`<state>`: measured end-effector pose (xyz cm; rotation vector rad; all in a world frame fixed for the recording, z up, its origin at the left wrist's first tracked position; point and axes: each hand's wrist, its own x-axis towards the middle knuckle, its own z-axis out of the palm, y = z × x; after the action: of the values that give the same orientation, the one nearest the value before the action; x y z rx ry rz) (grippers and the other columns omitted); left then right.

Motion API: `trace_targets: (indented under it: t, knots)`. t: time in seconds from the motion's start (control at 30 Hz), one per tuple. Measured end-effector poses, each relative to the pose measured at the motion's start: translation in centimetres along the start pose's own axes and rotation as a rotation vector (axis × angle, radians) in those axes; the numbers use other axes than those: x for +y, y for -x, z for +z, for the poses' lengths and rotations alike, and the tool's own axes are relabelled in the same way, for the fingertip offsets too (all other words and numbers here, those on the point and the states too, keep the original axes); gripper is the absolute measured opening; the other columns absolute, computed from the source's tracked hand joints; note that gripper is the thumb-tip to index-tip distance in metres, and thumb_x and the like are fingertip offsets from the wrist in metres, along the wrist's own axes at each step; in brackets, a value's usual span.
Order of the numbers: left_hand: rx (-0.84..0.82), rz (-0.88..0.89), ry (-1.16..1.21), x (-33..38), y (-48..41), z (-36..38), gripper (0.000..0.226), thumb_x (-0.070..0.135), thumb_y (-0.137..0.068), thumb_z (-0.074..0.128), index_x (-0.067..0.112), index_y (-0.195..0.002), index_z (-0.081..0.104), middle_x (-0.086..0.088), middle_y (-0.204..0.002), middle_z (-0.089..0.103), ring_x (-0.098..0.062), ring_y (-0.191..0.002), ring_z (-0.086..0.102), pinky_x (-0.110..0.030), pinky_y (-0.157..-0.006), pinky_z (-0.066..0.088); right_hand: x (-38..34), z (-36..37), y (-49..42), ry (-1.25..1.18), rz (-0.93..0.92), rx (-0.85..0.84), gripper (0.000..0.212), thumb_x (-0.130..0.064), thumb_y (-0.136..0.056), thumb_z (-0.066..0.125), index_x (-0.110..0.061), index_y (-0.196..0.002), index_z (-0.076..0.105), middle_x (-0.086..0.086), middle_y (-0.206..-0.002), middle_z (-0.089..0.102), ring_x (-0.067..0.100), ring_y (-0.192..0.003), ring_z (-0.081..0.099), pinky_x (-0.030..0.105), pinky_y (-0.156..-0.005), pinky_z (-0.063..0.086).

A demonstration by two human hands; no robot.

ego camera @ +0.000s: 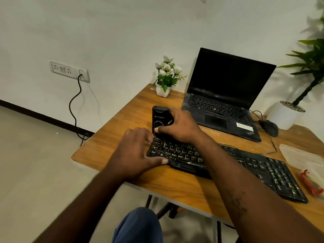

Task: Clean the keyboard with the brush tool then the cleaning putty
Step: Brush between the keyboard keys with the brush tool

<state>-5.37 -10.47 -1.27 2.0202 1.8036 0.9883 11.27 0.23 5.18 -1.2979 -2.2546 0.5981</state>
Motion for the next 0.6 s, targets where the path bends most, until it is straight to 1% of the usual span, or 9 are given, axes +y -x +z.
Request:
trace_targets:
  t: [0.07,0.1,0.13,0.17,0.2,0.3,0.37,0.47,0.6]
  knots:
    - [-0.143,-0.092,-0.127,-1.7,-0.9,-1.2,0.110,0.090,-0.051,0.073,0.036,-0.140,0.035,0.016,-0.132,0.042,-0.015,-0.126,0.039,-0.043,-0.100,0.045,0.0,-0.3,-0.2,-0.061,0.031,0.004,0.058,-0.032,-0.077,0.088,-0.022,-0.128,0.063,-0.006,-0.115,0.070,0.013,-0.105,0.067,0.035,-0.090,0.058]
    - [-0.214,-0.102,-0.166,-2.3,-1.4,-1.6,0.135,0.095,-0.046,0.070,0.034,-0.155,0.017,0.011,-0.148,0.037,-0.020,-0.138,0.033,-0.049,-0.111,0.039,0.0,-0.4,-0.4,-0.057,0.038,0.031,0.059,-0.032,-0.077,0.089,-0.022,-0.129,0.063,-0.005,-0.117,0.071,0.013,-0.106,0.067,0.034,-0.091,0.057]
    - [-0.276,-0.094,-0.170,-2.6,-2.0,-1.6,0.151,0.098,-0.042,0.067,0.035,-0.161,-0.002,0.008,-0.161,0.029,-0.023,-0.147,0.025,-0.053,-0.119,0.030,0.0,-0.3,-0.5,-0.020,0.030,0.057,0.060,-0.032,-0.077,0.089,-0.022,-0.130,0.063,-0.003,-0.118,0.071,0.014,-0.107,0.067,0.035,-0.091,0.058]
    - [-0.326,-0.077,-0.156,-2.9,-2.6,-1.5,0.158,0.098,-0.040,0.067,0.037,-0.160,-0.016,0.006,-0.168,0.021,-0.024,-0.152,0.017,-0.055,-0.123,0.022,-0.1,-0.1,-0.5,0.016,0.016,0.062,0.062,-0.033,-0.076,0.089,-0.022,-0.130,0.063,-0.002,-0.118,0.072,0.014,-0.106,0.068,0.037,-0.092,0.058]
    - [-0.362,-0.058,-0.142,-3.0,-3.2,-1.4,0.162,0.098,-0.039,0.069,0.039,-0.158,-0.024,0.004,-0.171,0.016,-0.025,-0.155,0.012,-0.054,-0.124,0.017,-0.2,0.1,-0.4,0.037,0.001,0.048,0.062,-0.033,-0.075,0.090,-0.022,-0.130,0.064,-0.002,-0.116,0.073,0.015,-0.105,0.068,0.039,-0.091,0.059]
    - [-0.427,0.020,-0.109,-3.4,-4.7,-1.0,0.161,0.093,-0.041,0.077,0.041,-0.159,-0.021,-0.003,-0.170,0.022,-0.027,-0.156,0.014,-0.052,-0.125,0.013,-0.4,-0.2,0.0,0.026,-0.023,-0.050,0.060,-0.030,-0.074,0.090,-0.023,-0.127,0.064,-0.005,-0.112,0.072,0.012,-0.101,0.069,0.038,-0.089,0.060]
    - [-0.461,0.072,-0.107,-3.5,-5.2,-0.9,0.158,0.091,-0.045,0.077,0.041,-0.159,-0.019,-0.003,-0.170,0.024,-0.027,-0.156,0.015,-0.051,-0.126,0.010,-0.2,-1.0,0.1,-0.055,-0.011,-0.072,0.054,-0.026,-0.075,0.091,-0.026,-0.121,0.065,-0.010,-0.106,0.071,0.008,-0.098,0.069,0.030,-0.084,0.060]
    - [-0.463,0.087,-0.125,-3.7,-5.3,-0.6,0.157,0.093,-0.045,0.074,0.041,-0.159,-0.021,-0.002,-0.170,0.023,-0.026,-0.156,0.013,-0.051,-0.125,0.009,0.3,-0.8,0.8,-0.017,-0.014,0.039,0.056,-0.027,-0.076,0.090,-0.025,-0.126,0.064,-0.017,-0.102,0.066,0.004,-0.094,0.066,0.018,-0.077,0.054]
    - [-0.449,0.151,-0.173,-3.7,-5.1,-0.7,0.130,0.097,-0.050,0.065,0.049,-0.157,0.008,0.007,-0.167,0.028,-0.019,-0.152,0.017,-0.049,-0.122,0.014,0.9,0.3,2.6,-0.032,-0.058,0.025,0.056,-0.034,-0.076,0.090,-0.025,-0.125,0.065,-0.013,-0.103,0.072,0.002,-0.089,0.070,0.023,-0.075,0.059]
